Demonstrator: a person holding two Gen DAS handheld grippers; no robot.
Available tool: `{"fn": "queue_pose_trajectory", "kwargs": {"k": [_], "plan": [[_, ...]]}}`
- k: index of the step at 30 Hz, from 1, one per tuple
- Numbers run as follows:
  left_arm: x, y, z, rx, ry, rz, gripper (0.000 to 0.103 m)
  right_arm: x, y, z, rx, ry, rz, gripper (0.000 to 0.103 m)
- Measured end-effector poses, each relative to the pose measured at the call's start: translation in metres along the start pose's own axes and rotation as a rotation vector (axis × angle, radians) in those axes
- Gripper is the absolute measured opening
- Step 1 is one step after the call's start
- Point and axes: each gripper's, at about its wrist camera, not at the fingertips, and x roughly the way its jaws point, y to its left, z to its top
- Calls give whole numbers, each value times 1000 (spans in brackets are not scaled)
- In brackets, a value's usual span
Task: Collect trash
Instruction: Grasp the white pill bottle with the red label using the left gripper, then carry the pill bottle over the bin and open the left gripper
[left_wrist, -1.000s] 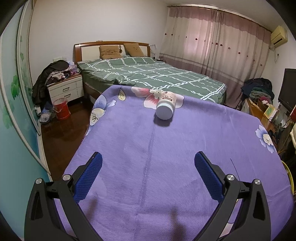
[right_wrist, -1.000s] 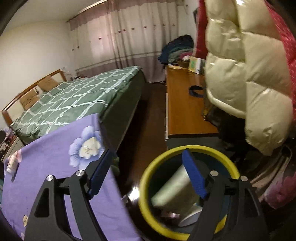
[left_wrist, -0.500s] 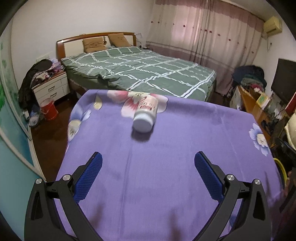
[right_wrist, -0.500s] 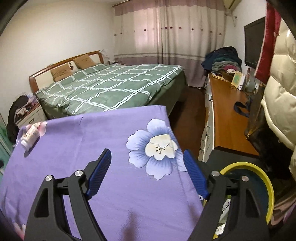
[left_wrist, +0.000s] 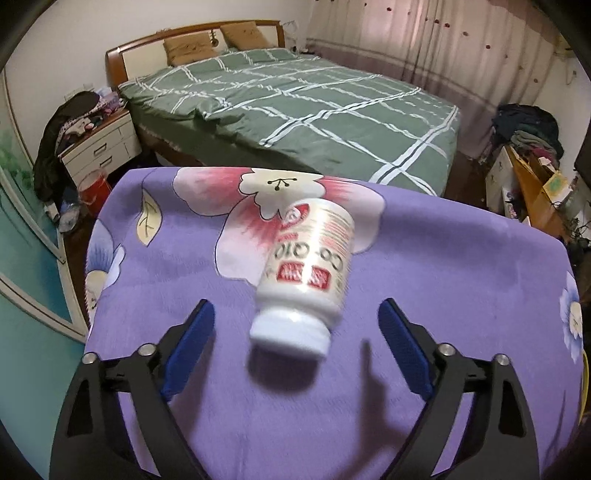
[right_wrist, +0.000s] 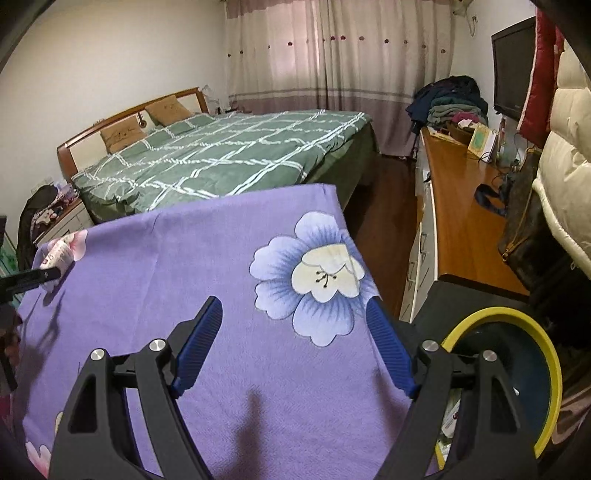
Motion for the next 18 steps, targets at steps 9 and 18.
{"fn": "queue_pose_trajectory", "kwargs": {"k": [9, 18], "plan": [[29, -4, 22, 43, 27, 18, 56, 5, -1, -2, 3, 15, 8, 76], [3, -19, 12, 96, 5, 23, 46, -3, -3, 0, 7, -6, 19, 76]]}}
